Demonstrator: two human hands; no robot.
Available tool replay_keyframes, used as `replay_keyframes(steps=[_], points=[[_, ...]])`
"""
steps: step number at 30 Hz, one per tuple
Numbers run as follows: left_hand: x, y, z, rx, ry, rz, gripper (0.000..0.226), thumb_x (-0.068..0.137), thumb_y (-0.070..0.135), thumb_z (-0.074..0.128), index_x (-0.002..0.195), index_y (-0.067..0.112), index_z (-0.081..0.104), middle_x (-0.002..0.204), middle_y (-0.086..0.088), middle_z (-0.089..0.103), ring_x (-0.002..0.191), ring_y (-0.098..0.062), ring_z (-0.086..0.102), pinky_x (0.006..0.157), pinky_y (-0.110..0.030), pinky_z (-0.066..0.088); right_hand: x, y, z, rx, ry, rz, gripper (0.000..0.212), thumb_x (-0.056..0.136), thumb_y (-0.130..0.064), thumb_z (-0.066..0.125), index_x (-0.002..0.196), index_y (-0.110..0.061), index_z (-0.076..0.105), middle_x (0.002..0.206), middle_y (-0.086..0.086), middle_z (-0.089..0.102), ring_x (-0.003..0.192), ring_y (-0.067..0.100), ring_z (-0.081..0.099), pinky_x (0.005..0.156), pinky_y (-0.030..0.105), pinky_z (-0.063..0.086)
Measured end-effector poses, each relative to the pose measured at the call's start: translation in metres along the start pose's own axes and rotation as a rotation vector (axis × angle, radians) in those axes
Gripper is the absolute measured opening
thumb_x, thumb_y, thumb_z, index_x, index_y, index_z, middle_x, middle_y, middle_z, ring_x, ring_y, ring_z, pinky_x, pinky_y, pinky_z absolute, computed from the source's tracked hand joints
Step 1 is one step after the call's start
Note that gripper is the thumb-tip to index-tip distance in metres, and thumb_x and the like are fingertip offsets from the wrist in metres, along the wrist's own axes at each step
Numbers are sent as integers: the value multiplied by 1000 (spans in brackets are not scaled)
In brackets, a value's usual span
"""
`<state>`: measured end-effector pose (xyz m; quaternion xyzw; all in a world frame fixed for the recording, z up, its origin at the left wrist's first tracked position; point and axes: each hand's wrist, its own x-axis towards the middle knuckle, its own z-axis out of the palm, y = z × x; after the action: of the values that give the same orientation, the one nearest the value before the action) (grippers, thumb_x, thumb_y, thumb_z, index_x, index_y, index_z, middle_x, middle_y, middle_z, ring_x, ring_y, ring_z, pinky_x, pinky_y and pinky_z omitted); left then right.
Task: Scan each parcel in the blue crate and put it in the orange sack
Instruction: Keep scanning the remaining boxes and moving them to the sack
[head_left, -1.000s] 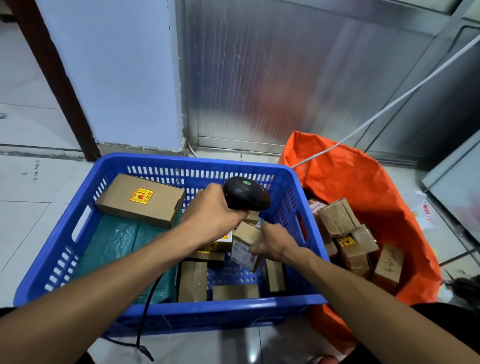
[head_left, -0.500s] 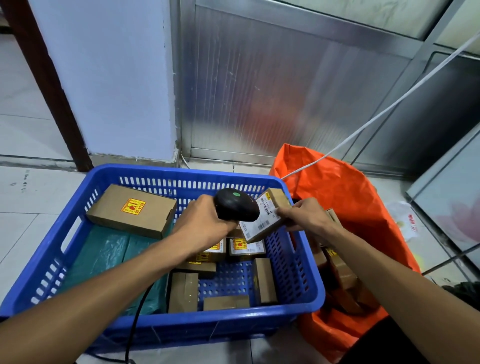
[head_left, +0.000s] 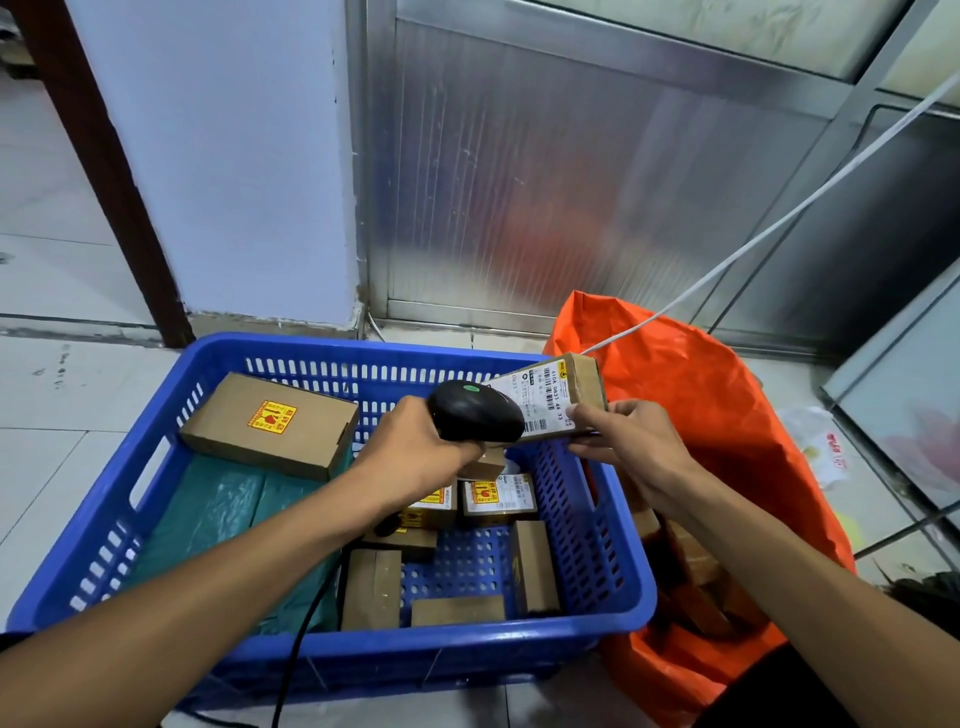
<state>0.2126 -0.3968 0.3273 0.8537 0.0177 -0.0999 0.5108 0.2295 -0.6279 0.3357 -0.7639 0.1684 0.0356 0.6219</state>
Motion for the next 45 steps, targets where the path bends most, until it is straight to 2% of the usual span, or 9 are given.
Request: replay_keyframes(steps=[2,4,7,15,19,27,31,35,45], points=[[0,0,1,-49,-17,-25,20,78,21,78,96,14,73,70,-6,72,56,-14,64,59,-32,54,-5,-1,2,5,13,-6,11,91,-11,72,94,-3,65,102,21,75,93,28,75,74,31,63],[-1,1,1,-97,-32,-43,17,82,15,76,98,12,73,66,-5,70,50,-10,60,55,-26,49,-4,2,2,15,9,-9,44,91,-11,72,129,-3,52,106,18,72,91,28,75,74,33,63],[-2,2,2,-156,-46,-62,15,85,12,73,99,12,73,63,-3,68,48,-9,58,53,-24,48,0,8,1,49,-34,-40,81,94,-9,66,157,-35,21,121,13,66,90,28,76,78,39,63],[-1,-1,3,-154,-38,-76,13,84,14,74,96,9,73,71,-12,71,55,-15,60,61,-31,52,9,13,6,6,-111,-135,70,97,-17,54,152,-51,26,142,-4,51,108,18,68,77,42,63],[1,-3,3,-146,-29,-72,15,84,15,74,98,9,73,80,-19,74,59,-17,62,64,-33,53,13,12,12,-22,-131,-154,52,99,-20,50,146,-43,43,130,-8,57,112,13,62,73,40,63],[3,-4,5,-147,-31,-69,25,84,11,74,108,14,71,77,-12,73,55,-13,61,57,-27,50,18,15,13,-53,-224,-106,62,98,-23,52,149,-53,32,141,6,50,110,24,66,70,34,62],[5,-6,6,-148,-26,-63,24,83,10,74,106,13,72,71,-10,71,52,-13,60,57,-28,50,20,19,17,-2,-291,9,54,98,-29,55,147,-46,41,145,-2,49,115,18,64,70,37,62],[5,-8,7,-141,-8,-70,17,82,11,74,99,12,75,72,-11,73,54,-15,62,62,-33,53,17,24,18,178,-440,198,41,94,-18,42,128,-32,61,130,11,63,110,34,67,74,41,62],[8,-9,6,-177,-1,-74,2,84,12,73,86,12,74,57,-2,65,52,-12,58,60,-31,50,22,36,16,386,-520,456,42,88,-23,52,129,-17,57,108,18,64,95,38,70,74,41,63]])
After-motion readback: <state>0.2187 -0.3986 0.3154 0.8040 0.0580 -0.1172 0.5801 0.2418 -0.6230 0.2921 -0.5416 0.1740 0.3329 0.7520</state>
